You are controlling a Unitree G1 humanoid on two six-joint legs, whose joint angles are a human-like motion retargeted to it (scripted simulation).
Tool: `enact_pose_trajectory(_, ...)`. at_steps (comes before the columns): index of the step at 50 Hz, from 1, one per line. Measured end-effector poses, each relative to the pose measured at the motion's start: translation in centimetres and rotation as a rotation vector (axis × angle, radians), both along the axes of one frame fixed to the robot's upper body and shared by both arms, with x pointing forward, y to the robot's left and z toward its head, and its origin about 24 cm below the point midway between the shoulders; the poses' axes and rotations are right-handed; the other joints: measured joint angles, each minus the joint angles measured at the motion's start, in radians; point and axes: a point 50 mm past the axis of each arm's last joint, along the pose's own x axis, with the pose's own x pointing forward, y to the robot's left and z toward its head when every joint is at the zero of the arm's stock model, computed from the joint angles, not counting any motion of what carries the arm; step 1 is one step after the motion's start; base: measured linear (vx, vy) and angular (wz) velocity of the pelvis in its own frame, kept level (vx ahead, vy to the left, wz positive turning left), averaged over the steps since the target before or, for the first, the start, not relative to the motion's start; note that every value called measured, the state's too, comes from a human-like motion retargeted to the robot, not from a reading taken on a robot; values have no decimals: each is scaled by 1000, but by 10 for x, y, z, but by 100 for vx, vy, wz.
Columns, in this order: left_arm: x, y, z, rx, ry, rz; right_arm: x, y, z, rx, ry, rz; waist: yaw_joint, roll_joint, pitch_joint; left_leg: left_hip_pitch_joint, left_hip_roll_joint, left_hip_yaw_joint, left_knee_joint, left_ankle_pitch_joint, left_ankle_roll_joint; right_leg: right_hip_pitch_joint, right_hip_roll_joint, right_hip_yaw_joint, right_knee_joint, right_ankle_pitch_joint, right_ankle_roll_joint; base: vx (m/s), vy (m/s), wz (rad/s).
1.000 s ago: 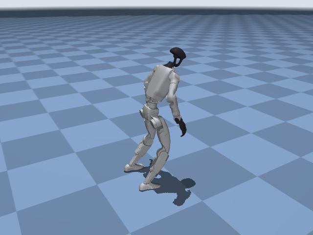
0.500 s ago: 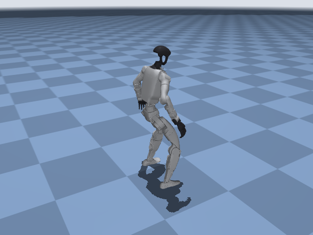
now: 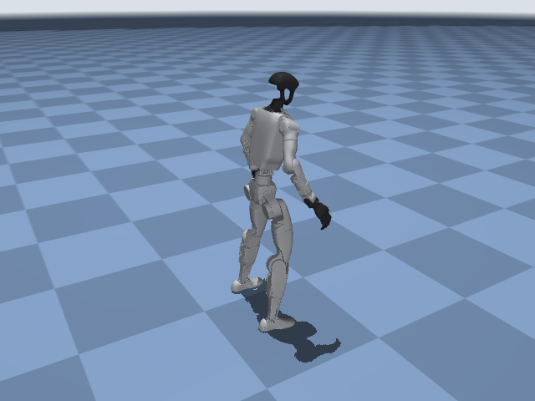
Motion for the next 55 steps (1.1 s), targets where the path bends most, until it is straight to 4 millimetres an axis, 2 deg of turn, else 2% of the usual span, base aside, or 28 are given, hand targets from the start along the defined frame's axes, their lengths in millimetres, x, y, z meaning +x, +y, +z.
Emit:
enact_pose_trajectory(5, -11, -8, -7, -99, -18, 101, -18, 2, -12, 22, 61, -47, 6, 2, -39, 3, -4, 1, -16, -10, -13, 3, -6, -12, -12, 1, 26, 13, 5, 4)
enact_pose_trajectory(10, -23, -14, -16, -108, 68, 40, -41, 6, -27, 56, 142, -97, 4, 7, -63, 16, -12, -15, -35, -22, -15, 25, -15, -29, -25, -13, 21, 10, 5, 19)
enact_pose_trajectory(15, -33, -20, -24, -96, 138, -10, -52, 17, -36, 87, 209, -66, 5, 3, -78, 21, -21, -20, -45, -33, -20, 38, -25, -41, -40, -26, 19, 7, 3, 9)
enact_pose_trajectory(23, -43, -24, -27, -116, 150, -21, -53, 24, -37, 100, 192, -56, 8, 6, -74, 22, -23, -20, -54, -44, -18, 30, -27, -39, -35, -30, 24, 1, 1, 0)
enact_pose_trajectory(32, -43, -23, -21, -122, 110, -40, -39, 26, -28, 89, 110, -30, 3, 5, -21, -3, -21, -2, -61, -52, -19, -13, -24, -12, -34, -32, 31, 0, 0, 0)
enact_pose_trajectory(35, -35, -21, -17, -124, 75, -38, -32, 28, -24, 93, 67, -34, 1, -1, 18, -20, -23, 9, -65, -61, -19, -38, -27, 0, -33, -41, 35, -5, 0, -7)
enact_pose_trajectory(38, -18, -23, -12, -125, 31, -38, -22, 32, -22, 94, 36, -31, -2, -3, 80, -49, -25, 13, -58, -62, -11, -72, -27, 12, -20, -60, 27, -11, -1, -4)
enact_pose_trajectory(40, -8, -26, -10, -128, 6, -49, -17, 36, -21, 103, 27, -9, -17, 4, 136, -116, -22, 6, 67, -118, -4, -86, -28, 10, 10, -100, 3, -14, -2, 11)
enact_pose_trajectory(42, 18, -31, -2, -150, -61, -23, 2, 37, -14, 107, -7, 21, -14, 11, 216, -159, -27, -11, 129, -155, 65, -141, -28, 26, 89, -150, -38, -17, -1, -7)
enact_pose_trajectory(45, 47, -41, 11, -166, -150, -4, 24, 41, -1, 88, -69, 74, -35, 38, 325, -300, -19, -40, 439, -307, 150, -240, -23, 34, 325, -293, -131, -10, 1, 12)
enact_pose_trajectory(47, 56, -43, 14, -122, -148, -44, 26, 42, -2, 34, -51, 118, -51, 53, 328, -414, -13, -65, 647, -398, 188, -331, -19, 33, 508, -399, -187, 1, 1, 32)
enact_pose_trajectory(51, 80, -40, 23, 51, -105, -180, 41, 37, -5, -59, 3, 166, -74, 68, 328, -566, -5, -104, 947, -535, 221, -455, -24, 27, 795, -574, -271, 19, 0, 32)
enact_pose_trajectory(53, 84, -39, 27, 84, -146, -163, 54, 32, 6, -62, -74, 128, -87, 64, 320, -546, -5, -106, 975, -565, 228, -430, -37, 13, 827, -611, -281, 50, 0, 24)
enact_pose_trajectory(55, 72, -40, 27, 55, -229, -82, 55, 24, 29, -42, -230, 62, -104, 56, 286, -438, -8, -92, 895, -552, 222, -317, -62, -27, 755, -591, -252, 80, 0, 25)
